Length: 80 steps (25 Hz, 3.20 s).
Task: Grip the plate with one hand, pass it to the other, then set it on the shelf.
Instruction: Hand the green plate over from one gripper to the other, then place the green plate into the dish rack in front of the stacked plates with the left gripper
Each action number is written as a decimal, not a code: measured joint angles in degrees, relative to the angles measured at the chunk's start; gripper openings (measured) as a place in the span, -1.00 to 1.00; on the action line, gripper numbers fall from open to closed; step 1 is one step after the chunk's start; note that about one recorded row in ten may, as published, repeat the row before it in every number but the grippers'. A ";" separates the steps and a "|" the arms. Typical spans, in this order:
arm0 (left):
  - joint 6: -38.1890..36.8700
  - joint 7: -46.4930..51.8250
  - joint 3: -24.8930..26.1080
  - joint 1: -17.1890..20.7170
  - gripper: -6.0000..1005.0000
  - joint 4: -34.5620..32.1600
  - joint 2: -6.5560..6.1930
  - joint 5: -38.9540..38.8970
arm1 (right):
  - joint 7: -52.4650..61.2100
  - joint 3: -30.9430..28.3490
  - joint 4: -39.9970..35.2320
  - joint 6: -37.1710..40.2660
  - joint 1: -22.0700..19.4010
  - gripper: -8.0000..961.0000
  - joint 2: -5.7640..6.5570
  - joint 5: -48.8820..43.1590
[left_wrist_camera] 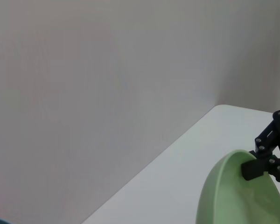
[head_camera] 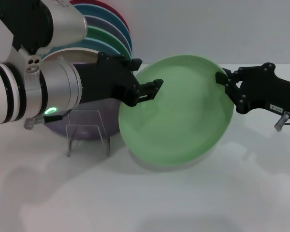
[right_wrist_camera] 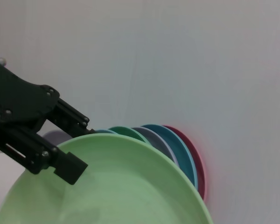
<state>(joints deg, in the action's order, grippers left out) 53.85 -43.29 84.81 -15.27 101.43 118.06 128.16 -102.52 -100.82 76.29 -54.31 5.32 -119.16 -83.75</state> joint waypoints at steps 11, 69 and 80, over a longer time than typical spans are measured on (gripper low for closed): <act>-0.06 -0.34 -0.20 -0.44 -0.01 -0.37 -0.01 -0.02 | 0.04 0.00 0.01 -0.42 -0.41 -0.94 0.09 0.00; -139.79 36.65 -30.22 -1.68 -0.83 -57.25 -11.01 37.31 | -1.18 -36.79 -26.60 -33.95 -1.47 0.56 -0.02 16.42; -158.26 38.50 -29.90 -14.36 -0.83 -91.60 -8.43 37.31 | -1.47 -36.14 -27.57 -34.91 -1.70 0.55 -0.26 15.99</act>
<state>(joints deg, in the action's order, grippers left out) -104.41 -4.79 54.91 -29.63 9.83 109.63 165.47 -103.99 -136.96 48.72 -89.22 3.63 -119.42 -67.76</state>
